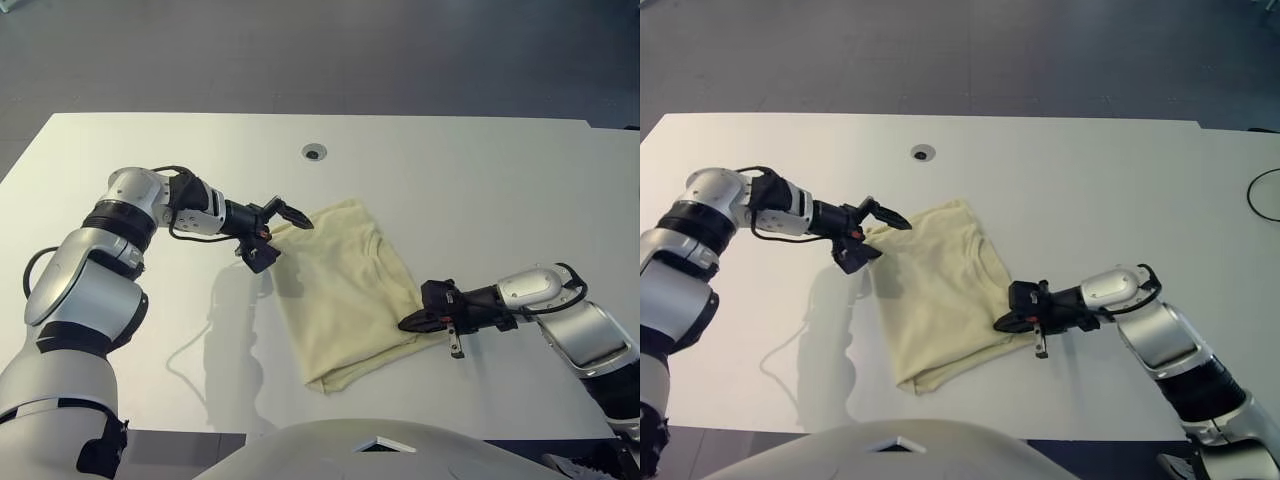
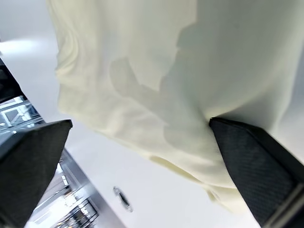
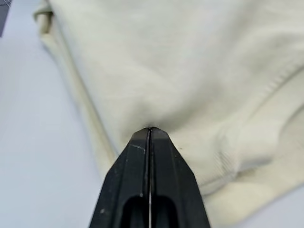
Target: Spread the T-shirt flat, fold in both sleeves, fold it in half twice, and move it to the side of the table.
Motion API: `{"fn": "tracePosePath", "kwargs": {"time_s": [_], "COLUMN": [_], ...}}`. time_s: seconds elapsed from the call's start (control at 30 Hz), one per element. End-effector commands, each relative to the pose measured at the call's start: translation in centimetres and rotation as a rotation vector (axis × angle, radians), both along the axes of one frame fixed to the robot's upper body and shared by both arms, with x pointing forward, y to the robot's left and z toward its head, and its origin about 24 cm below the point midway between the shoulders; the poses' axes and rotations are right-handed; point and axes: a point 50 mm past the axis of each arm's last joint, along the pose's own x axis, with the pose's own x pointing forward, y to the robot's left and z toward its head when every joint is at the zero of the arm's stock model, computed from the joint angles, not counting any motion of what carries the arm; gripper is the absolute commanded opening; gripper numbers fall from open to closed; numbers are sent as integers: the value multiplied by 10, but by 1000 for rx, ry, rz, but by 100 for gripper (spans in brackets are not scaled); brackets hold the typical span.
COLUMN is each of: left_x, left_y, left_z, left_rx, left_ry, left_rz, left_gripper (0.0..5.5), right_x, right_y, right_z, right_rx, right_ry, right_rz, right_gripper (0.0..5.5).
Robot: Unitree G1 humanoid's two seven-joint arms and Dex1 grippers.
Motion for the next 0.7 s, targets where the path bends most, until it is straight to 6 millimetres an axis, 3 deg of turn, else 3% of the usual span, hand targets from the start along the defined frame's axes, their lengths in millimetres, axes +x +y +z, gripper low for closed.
{"fn": "tracePosePath", "kwargs": {"time_s": [0.03,0.3,0.53,0.7], "left_x": [13,24,21,14], "left_y": [10,1,11,19], "left_z": [-6,6,45,76], "left_rx": [53,-74,-273,-413], "left_ry": [-146,-296,-331,-339], "left_rz": [-29,-159,-178,-132], "left_gripper": [539,539,539,539], "right_x": [-13,-8,5,35], "right_y": [17,31,25,20], "right_z": [2,16,46,56], "right_rx": [51,132,216,234], "right_ry": [25,2,-70,-183], "right_rz": [45,14,-48,-140], "right_gripper": [0,0,0,0]}}
